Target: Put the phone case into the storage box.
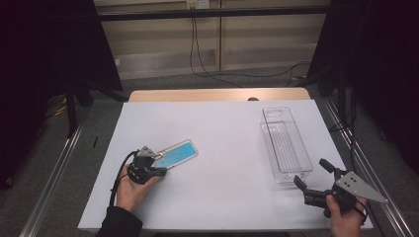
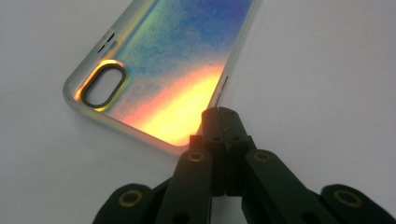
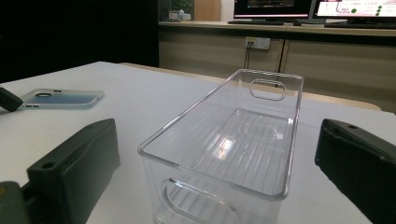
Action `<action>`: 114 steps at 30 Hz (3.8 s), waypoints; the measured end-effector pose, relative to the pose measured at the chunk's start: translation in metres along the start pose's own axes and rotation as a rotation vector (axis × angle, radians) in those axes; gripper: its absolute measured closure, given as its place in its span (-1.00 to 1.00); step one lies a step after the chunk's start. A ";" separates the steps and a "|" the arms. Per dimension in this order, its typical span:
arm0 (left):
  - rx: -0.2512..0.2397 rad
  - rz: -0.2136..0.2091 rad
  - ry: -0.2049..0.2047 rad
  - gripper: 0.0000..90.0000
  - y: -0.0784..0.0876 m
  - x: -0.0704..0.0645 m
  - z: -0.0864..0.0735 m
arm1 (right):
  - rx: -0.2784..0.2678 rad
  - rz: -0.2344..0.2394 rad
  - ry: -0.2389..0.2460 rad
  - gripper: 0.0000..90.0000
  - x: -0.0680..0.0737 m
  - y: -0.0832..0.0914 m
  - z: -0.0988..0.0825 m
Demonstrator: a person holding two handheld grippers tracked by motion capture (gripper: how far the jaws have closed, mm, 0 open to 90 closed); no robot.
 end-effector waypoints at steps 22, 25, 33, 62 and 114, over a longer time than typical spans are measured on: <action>-0.008 0.041 0.032 1.00 0.000 0.014 0.004 | 0.001 -0.003 0.000 -1.00 0.000 0.001 0.000; -0.008 0.046 0.040 1.00 0.000 0.016 0.005 | 0.000 -0.003 0.001 -1.00 0.000 0.002 0.000; -0.012 0.063 0.063 1.00 -0.001 0.020 0.010 | 0.001 -0.001 0.004 -1.00 0.000 0.001 0.000; -0.035 0.086 0.090 1.00 -0.008 0.033 0.020 | 0.004 -0.001 0.004 -1.00 0.000 0.001 -0.001; -0.071 0.145 0.132 1.00 -0.030 0.049 0.056 | 0.005 0.000 0.006 -1.00 0.000 0.001 -0.001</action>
Point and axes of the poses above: each handheld gripper's, and its own axes: y roughly backward along the jaws, z roughly out of its top, x roughly to its left, the point moved 2 cm from there along -y, roughly forward along the jaws, and after that the axes turned 9 degrees about x, right-handed, at the moved point
